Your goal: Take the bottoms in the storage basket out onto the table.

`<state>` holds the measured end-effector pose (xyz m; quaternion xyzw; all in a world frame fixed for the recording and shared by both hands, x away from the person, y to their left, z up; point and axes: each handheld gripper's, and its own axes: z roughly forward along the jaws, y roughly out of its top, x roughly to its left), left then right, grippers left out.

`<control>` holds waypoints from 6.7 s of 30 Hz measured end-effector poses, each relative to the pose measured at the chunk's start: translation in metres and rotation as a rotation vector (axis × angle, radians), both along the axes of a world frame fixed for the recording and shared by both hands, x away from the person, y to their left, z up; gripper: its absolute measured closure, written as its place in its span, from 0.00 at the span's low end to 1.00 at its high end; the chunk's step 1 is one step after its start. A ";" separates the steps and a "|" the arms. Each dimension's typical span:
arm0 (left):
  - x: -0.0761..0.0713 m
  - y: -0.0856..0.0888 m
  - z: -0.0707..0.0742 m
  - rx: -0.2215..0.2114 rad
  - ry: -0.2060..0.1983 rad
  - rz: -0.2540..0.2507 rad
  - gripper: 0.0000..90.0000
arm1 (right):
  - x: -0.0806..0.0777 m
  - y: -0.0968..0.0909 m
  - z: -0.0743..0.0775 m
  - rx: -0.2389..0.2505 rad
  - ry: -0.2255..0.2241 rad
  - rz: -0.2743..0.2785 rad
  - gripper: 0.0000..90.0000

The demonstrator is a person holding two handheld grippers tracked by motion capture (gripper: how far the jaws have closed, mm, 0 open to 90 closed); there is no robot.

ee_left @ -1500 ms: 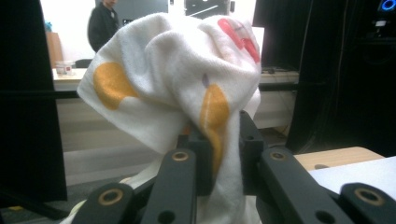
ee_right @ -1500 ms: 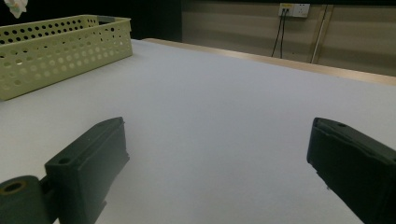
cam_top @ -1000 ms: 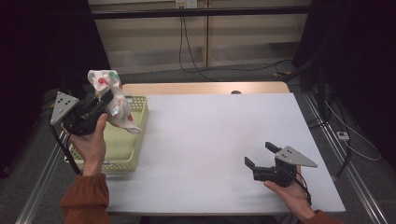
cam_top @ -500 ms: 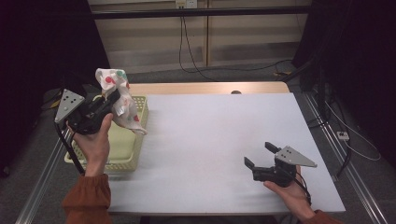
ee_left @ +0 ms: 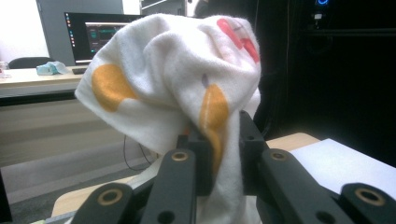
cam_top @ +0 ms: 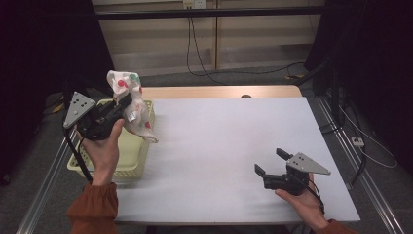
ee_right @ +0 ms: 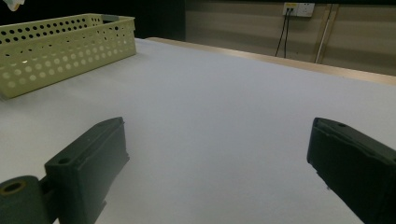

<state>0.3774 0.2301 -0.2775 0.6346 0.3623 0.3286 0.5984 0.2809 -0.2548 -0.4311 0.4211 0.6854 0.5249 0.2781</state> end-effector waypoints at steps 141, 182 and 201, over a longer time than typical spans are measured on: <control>0.071 -0.171 -0.073 0.163 0.269 -0.242 0.90 | 0.000 0.000 0.000 0.004 0.004 0.004 0.05; 0.068 -0.175 -0.117 0.325 0.398 -0.275 0.87 | 0.001 -0.001 -0.001 0.004 0.004 -0.005 0.05; 0.079 -0.172 -0.142 0.381 0.489 -0.259 0.85 | 0.001 -0.001 -0.001 0.004 0.004 -0.004 0.05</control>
